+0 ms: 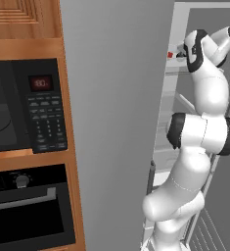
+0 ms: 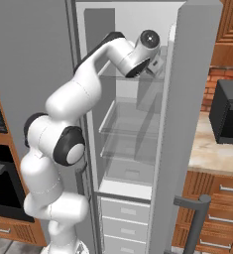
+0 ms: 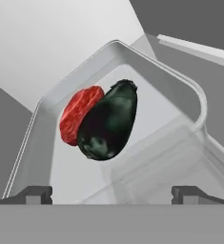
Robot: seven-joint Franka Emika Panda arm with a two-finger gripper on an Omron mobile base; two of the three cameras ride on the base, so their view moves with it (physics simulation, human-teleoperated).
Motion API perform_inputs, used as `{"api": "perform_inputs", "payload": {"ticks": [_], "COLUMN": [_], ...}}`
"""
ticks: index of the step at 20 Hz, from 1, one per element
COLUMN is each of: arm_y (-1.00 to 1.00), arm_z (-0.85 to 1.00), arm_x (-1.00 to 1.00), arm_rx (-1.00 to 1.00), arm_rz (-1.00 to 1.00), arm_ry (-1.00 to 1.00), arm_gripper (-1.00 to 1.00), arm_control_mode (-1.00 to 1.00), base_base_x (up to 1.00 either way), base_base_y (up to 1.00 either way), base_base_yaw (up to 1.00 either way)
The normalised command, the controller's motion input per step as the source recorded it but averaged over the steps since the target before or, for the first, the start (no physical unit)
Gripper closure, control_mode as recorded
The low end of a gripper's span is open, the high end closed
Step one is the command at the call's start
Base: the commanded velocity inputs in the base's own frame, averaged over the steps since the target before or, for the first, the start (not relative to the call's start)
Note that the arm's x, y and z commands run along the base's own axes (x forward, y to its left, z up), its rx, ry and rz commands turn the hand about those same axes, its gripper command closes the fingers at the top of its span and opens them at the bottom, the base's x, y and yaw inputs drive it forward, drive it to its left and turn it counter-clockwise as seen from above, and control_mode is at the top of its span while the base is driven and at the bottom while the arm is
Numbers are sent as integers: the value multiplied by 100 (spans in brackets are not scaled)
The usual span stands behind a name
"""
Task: Place the tupperware containing the steak and eggplant meal in the microwave. Close the microwave door and press the start button to reheat the meal.
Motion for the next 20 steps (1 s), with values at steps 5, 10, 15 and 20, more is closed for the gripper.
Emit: {"api": "perform_inputs", "payload": {"ticks": [5,10,15,20], "arm_y": [0,0,0,0], "arm_z": [-6,-11,-20,-29], "arm_x": [29,25,19,16], "arm_rx": [0,0,0,0], "arm_rz": [0,0,0,0], "arm_ry": [0,4,13,14], "arm_gripper": [-100,-100,-100,-100], "arm_control_mode": [-100,-100,-100,-100], "base_base_x": [0,0,0,0], "base_base_y": [0,0,0,0], "base_base_yaw": [0,0,0,0]}}
